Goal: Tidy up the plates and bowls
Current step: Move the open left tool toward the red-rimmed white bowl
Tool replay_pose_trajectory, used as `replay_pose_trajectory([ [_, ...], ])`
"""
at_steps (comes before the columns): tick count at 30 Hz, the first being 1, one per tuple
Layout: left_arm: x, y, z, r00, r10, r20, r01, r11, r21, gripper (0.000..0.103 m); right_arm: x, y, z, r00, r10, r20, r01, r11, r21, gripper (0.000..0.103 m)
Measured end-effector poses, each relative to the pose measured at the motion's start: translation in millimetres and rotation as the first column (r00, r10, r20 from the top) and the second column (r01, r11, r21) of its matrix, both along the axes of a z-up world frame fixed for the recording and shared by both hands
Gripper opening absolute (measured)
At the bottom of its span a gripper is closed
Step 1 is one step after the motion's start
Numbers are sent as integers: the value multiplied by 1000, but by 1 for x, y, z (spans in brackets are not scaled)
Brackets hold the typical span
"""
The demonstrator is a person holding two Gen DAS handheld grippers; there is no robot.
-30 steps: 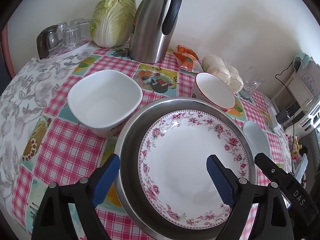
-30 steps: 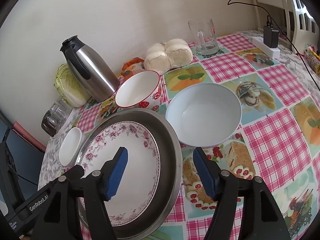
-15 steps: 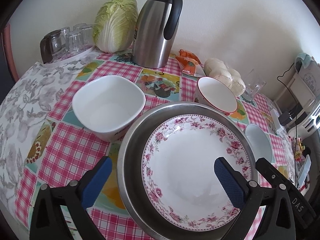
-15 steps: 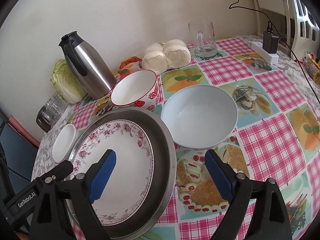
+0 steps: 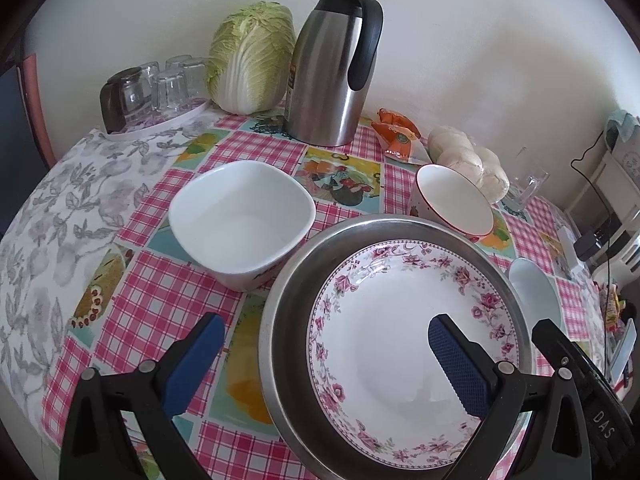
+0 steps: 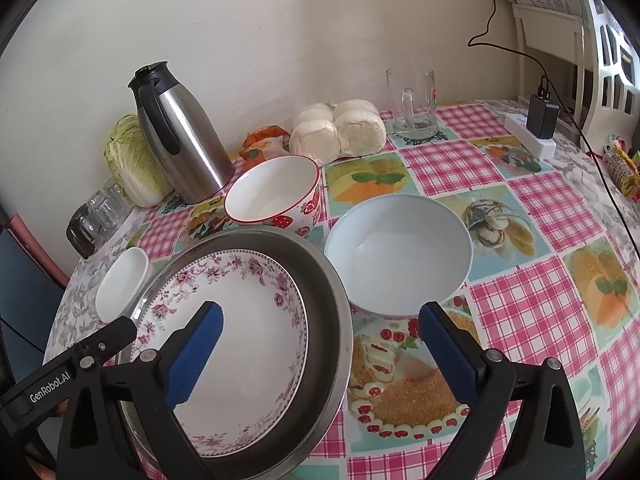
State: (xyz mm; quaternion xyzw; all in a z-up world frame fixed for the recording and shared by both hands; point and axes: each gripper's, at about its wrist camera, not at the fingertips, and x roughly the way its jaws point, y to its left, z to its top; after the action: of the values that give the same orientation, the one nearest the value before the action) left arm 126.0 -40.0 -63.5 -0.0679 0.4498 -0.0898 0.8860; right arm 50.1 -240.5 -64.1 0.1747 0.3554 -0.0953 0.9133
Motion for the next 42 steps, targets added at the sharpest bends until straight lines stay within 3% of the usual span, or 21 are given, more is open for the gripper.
replay_pose_trajectory([
  [9, 8, -4, 15, 994, 48, 97, -48, 999, -4, 103, 1, -7, 29, 994, -65, 87, 66, 998, -9, 99],
  [15, 25, -8, 16, 995, 50, 90, -47, 998, -37, 103, 14, -9, 49, 995, -56, 87, 59, 998, -31, 99],
  [19, 40, -9, 16, 997, 31, 75, -24, 996, -91, 103, 25, -20, 47, 995, -60, 82, 54, 996, 68, 99],
  [24, 56, -17, 19, 994, 9, 106, 0, 997, -82, 103, 42, -26, 40, 998, -57, 32, 56, 997, 44, 99],
  [28, 67, -26, 19, 993, -22, 118, 35, 993, -111, 103, 49, -36, 36, 995, -89, 46, 86, 994, 73, 99],
  [34, 81, -40, 24, 987, -45, 152, 62, 992, -110, 103, 59, -43, 34, 992, -114, 63, 111, 993, 47, 99],
  [42, 97, -61, 21, 984, -85, 157, 96, 993, -66, 103, 75, -46, 34, 989, -110, 99, 106, 993, 45, 99],
])
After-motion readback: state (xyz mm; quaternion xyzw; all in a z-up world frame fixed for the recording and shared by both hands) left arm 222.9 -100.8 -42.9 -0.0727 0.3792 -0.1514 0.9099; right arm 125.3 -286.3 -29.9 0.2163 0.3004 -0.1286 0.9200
